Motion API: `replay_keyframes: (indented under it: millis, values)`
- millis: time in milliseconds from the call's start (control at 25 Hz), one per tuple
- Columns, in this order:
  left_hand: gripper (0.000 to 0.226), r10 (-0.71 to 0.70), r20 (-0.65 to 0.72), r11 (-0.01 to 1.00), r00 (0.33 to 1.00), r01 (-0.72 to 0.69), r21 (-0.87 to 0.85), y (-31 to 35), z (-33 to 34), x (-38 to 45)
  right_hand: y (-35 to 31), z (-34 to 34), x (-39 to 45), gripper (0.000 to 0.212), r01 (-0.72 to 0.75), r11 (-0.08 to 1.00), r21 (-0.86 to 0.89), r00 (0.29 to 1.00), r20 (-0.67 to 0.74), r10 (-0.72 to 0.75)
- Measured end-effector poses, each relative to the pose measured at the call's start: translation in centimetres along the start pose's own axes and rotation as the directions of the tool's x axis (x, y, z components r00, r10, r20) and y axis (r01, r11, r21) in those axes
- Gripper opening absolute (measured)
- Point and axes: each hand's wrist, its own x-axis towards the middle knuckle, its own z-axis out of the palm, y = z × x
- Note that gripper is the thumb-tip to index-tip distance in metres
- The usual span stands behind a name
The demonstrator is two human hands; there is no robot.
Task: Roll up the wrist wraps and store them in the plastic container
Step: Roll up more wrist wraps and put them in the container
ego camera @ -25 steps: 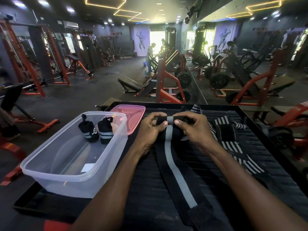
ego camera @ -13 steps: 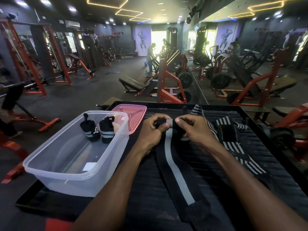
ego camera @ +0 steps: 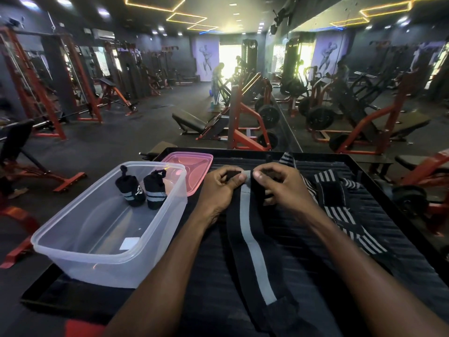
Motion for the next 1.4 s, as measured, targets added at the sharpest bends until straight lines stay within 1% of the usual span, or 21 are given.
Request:
replay_keyframes:
  millis: [40,80,160,200,240,280,360,440,520,600,680,720,800,840,880,960,1080,1160,1240,1320,1400]
  values:
    - [0.015,0.009,-0.013,1.0,1.0,-0.009,0.008,-0.08,-0.04,0.08,-0.02,0.1,0.01,0.01,-0.034,0.999,0.004,0.999,0.022,0.034]
    - [0.017,0.019,-0.025,1.0,1.0,-0.018,0.015,-0.19,0.0,0.15,0.03,0.17,0.08,0.013,-0.019,0.999,-0.034,1.0,0.018,0.02]
    - [0.019,0.031,-0.038,0.999,0.999,-0.032,-0.013,-0.38,0.19,0.15,0.1,0.28,0.32,0.015,0.094,0.989,-0.118,0.995,-0.034,-0.098]
    - [0.019,0.007,-0.042,0.998,0.999,-0.01,-0.061,-0.42,0.37,0.07,0.07,0.27,0.39,0.017,0.132,0.985,-0.11,0.988,-0.062,-0.139]
    - [0.017,-0.04,-0.031,0.991,0.999,0.035,-0.13,-0.4,0.55,-0.03,0.03,0.21,0.38,0.018,0.142,0.987,-0.072,0.985,-0.084,-0.148]
    - [0.016,-0.089,-0.002,0.978,0.996,0.087,-0.189,-0.25,0.67,-0.14,0.06,0.14,0.33,0.02,0.138,0.99,-0.03,0.985,-0.096,-0.14]
    - [0.02,-0.15,0.05,0.964,0.987,0.158,-0.214,0.02,0.72,-0.31,0.21,0.11,0.23,0.024,0.116,0.993,0.028,0.989,-0.09,-0.114]
    - [0.014,-0.161,0.051,0.962,0.986,0.169,-0.217,0.33,0.52,-0.34,0.22,0.1,0.23,0.027,0.072,0.993,0.094,0.997,-0.047,-0.068]
    - [0.01,-0.168,0.054,0.954,0.984,0.176,-0.243,0.54,0.33,-0.33,0.13,0.14,0.25,0.022,-0.009,0.988,0.156,1.0,0.005,0.009]
    - [0.011,-0.164,0.063,0.965,0.984,0.173,-0.198,0.45,0.27,-0.35,0.16,0.22,0.27,0.014,-0.043,0.994,0.105,0.999,-0.01,0.044]
    - [0.014,-0.155,0.084,0.976,0.984,0.166,-0.144,0.04,0.37,-0.26,0.41,0.16,0.52,0.011,0.023,1.0,-0.018,0.997,-0.068,-0.025]
    - [0.017,-0.159,0.096,0.973,0.983,0.173,-0.153,-0.16,0.4,-0.23,0.4,0.12,0.57,0.011,0.068,0.996,-0.054,0.994,-0.087,-0.073]
    - [0.022,-0.192,0.129,0.946,0.973,0.218,-0.238,-0.01,0.41,-0.35,0.3,0.13,0.54,0.016,0.127,0.991,-0.049,0.986,-0.104,-0.131]
    - [0.025,-0.203,0.132,0.94,0.97,0.231,-0.252,0.09,0.36,-0.38,0.24,0.16,0.47,0.02,0.13,0.991,-0.029,0.986,-0.104,-0.133]
    - [0.027,-0.2,0.115,0.949,0.973,0.222,-0.226,0.14,0.3,-0.37,0.22,0.18,0.43,0.022,0.124,0.992,-0.013,0.987,-0.102,-0.125]
    - [0.018,-0.151,0.066,0.976,0.986,0.16,-0.15,0.22,0.23,-0.37,0.13,0.26,0.28,0.022,0.07,0.996,0.045,0.994,-0.081,-0.067]
    - [0.011,-0.083,0.062,0.991,0.995,0.089,-0.102,0.41,0.16,-0.45,-0.13,0.25,0.18,0.008,-0.106,0.981,0.16,0.994,0.0,0.107]
    - [0.012,-0.046,0.083,0.997,0.995,0.051,-0.056,0.45,0.08,-0.52,0.11,0.12,0.37,0.012,-0.137,0.982,0.133,0.991,0.019,0.136]
    - [0.015,-0.043,0.099,0.996,0.994,0.05,-0.075,0.18,0.1,-0.41,0.33,0.0,0.57,0.009,-0.078,0.992,0.102,0.997,-0.002,0.079]
    - [0.022,-0.099,0.097,0.986,0.99,0.111,-0.122,0.24,0.25,-0.37,0.44,-0.02,0.56,0.014,-0.01,0.997,0.071,1.0,-0.015,0.011]
    - [0.027,-0.143,0.076,0.985,0.987,0.15,-0.09,0.27,0.37,-0.33,0.46,0.01,0.42,0.019,0.026,1.0,0.014,1.0,-0.002,-0.026]
